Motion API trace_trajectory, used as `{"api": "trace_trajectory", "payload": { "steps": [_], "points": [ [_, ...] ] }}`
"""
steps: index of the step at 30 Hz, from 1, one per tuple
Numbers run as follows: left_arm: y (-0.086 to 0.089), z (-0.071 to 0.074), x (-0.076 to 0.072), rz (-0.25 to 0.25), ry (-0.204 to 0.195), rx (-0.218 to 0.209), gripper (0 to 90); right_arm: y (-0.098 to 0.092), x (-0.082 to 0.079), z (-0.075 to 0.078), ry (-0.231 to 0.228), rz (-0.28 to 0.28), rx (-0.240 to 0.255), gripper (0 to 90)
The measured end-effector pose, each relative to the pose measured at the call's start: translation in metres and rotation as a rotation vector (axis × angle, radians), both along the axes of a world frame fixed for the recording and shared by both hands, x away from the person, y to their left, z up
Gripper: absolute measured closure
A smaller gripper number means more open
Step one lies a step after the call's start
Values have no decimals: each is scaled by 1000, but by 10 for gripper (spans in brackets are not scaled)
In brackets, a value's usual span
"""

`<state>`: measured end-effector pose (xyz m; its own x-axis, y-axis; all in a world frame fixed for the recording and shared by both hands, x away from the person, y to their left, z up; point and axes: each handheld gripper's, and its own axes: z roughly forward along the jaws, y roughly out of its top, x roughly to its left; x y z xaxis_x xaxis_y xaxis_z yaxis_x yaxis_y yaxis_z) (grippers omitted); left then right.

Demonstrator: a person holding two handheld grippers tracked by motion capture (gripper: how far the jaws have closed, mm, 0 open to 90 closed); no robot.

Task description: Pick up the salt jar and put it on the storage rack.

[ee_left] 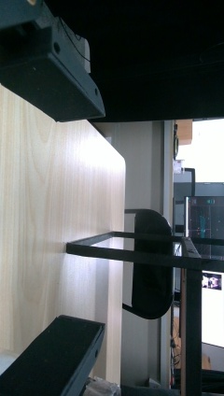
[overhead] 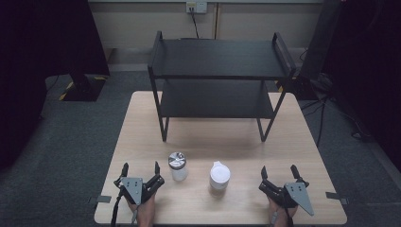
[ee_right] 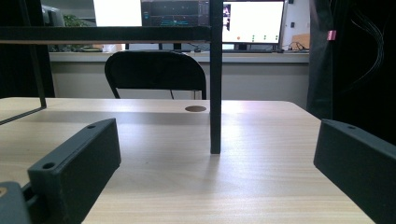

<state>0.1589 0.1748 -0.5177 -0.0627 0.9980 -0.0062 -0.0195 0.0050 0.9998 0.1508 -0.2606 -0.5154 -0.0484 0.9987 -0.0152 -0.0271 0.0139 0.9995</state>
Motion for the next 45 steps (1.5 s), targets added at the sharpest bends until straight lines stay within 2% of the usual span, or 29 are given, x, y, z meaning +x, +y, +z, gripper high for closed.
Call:
{"api": "trace_trajectory", "payload": {
  "steps": [22,29,34,37,45],
  "points": [
    [0,0,0,-2,0,0,0,3,0,0,1,-15,1,0],
    [5,1,2,-37,6,4,0,3,0,0,0,-16,1,0],
    [9,3,2,-44,11,-20,0,3,0,0,1,-16,1,0],
    [12,4,1,-58,-6,-32,0,3,0,0,0,-16,1,0],
    [18,20,-1,-119,-45,-33,0,3,0,0,1,-15,1,0]
  ]
}}
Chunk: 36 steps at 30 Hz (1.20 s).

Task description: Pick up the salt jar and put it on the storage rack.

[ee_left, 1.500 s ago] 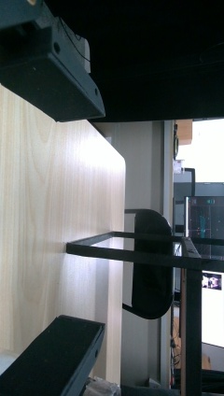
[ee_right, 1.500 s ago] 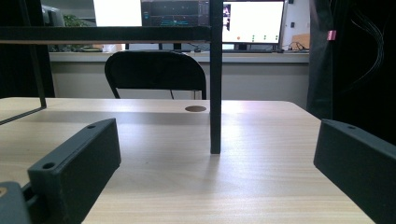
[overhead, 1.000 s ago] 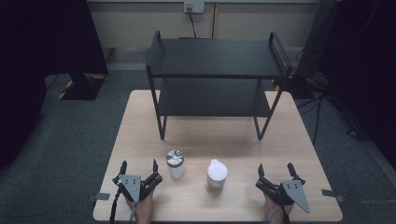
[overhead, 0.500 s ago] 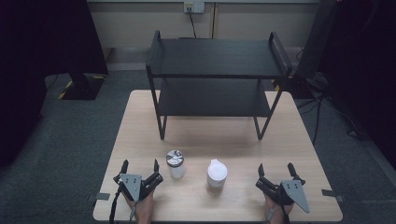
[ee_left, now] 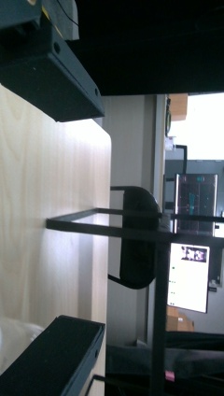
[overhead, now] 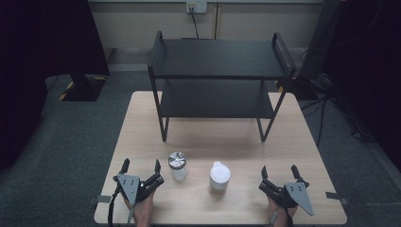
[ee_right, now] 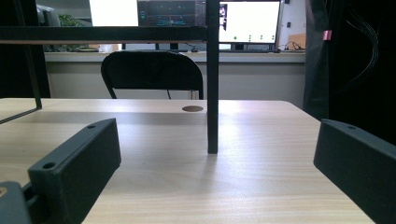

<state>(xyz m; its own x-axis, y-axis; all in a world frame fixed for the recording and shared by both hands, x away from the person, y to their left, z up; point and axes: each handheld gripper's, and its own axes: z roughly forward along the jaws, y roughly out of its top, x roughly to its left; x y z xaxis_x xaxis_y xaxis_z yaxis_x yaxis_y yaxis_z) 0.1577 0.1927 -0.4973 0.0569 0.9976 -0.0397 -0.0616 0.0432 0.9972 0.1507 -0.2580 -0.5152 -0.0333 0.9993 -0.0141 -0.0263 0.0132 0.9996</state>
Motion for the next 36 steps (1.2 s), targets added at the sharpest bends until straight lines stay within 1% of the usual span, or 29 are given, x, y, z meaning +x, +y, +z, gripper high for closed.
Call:
{"api": "trace_trajectory", "payload": {
  "steps": [4,11,13,17,20,25,29,30,32,33,36],
  "points": [
    [-1,9,-2,-41,-7,11,0,0,0,0,0,0,0,0],
    [-1,19,-2,-118,-33,-13,0,0,0,0,0,0,0,0],
    [-1,20,0,-136,-38,-12,0,0,0,0,0,0,0,0],
    [-4,21,2,-168,-36,-22,1,0,0,0,0,0,0,0],
    [-8,21,3,-185,-34,-18,0,0,0,0,0,0,0,0],
    [-16,18,5,-210,-28,-3,0,0,0,0,0,0,0,0],
    [-20,17,8,-225,-7,2,0,0,0,0,0,1,0,0],
    [-21,17,8,-227,-1,5,0,0,0,0,0,1,0,0],
    [-26,14,8,-214,-5,18,0,0,0,0,0,1,0,0],
    [-26,14,9,-218,-2,22,1,0,0,0,0,1,0,0],
    [-28,14,13,-239,27,29,4,0,0,0,0,1,0,0]
  ]
}}
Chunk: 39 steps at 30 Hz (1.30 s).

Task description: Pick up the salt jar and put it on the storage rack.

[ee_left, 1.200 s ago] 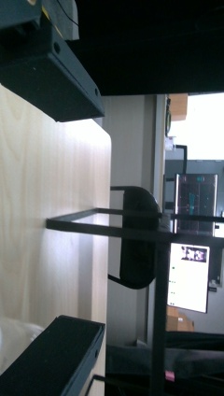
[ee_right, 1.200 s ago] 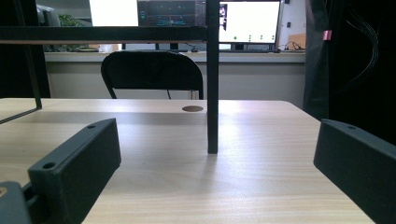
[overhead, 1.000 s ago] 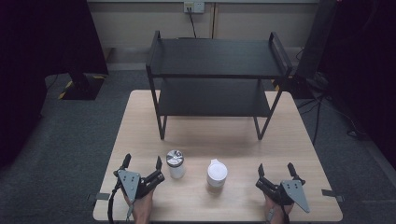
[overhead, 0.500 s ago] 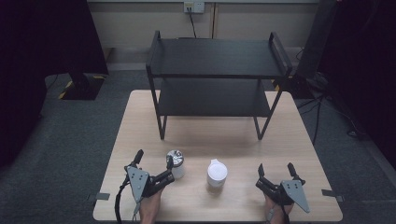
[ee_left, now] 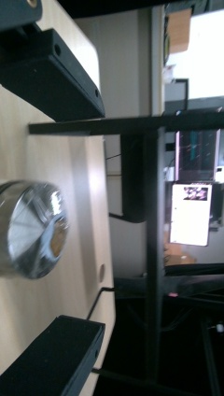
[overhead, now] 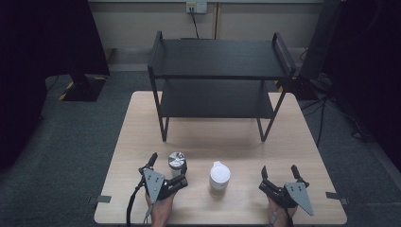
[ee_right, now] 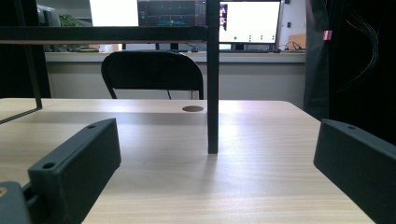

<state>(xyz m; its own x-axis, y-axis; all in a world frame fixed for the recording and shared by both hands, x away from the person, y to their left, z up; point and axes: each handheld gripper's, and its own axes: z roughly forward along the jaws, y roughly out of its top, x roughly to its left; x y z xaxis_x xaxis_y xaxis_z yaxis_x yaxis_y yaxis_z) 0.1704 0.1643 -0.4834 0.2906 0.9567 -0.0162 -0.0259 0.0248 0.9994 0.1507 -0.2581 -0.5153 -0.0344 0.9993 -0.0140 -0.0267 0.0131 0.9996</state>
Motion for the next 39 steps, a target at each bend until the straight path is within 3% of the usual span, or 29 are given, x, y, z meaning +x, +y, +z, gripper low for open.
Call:
{"api": "trace_trajectory", "payload": {
  "steps": [4,10,39],
  "points": [
    [-3,-3,5,-12,42,11,14,0,0,0,0,2,-1,0],
    [-5,-8,10,-13,76,17,50,-1,0,0,0,3,-1,0],
    [-6,-15,17,-16,73,16,346,-1,0,0,-1,9,-1,0]
  ]
}}
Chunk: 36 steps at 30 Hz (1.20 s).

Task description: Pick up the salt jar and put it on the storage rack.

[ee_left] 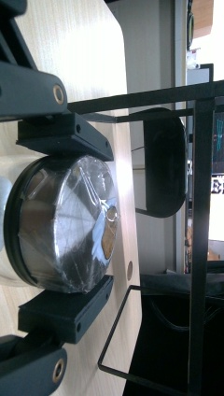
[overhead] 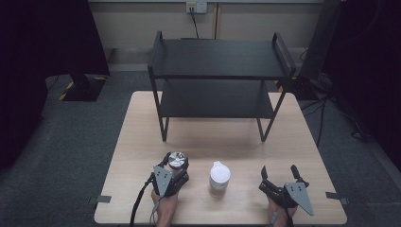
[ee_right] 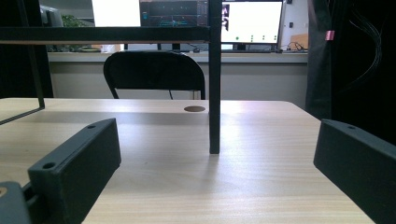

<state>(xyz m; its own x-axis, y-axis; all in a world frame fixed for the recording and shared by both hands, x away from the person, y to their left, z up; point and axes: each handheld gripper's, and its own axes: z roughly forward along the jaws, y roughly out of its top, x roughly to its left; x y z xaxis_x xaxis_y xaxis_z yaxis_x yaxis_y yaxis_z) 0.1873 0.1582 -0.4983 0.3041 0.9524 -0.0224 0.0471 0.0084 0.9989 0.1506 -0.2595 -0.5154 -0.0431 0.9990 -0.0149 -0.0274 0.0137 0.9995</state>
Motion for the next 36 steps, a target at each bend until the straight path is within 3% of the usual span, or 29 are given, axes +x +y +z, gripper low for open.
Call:
{"api": "trace_trajectory", "payload": {
  "steps": [7,25,36],
  "points": [
    [-2,-1,-1,7,-7,5,352,0,0,0,0,1,0,0],
    [-1,6,-1,-2,24,-10,355,-1,0,0,0,4,0,0],
    [3,18,-2,-33,0,-1,355,-1,0,0,-1,6,1,0]
  ]
}}
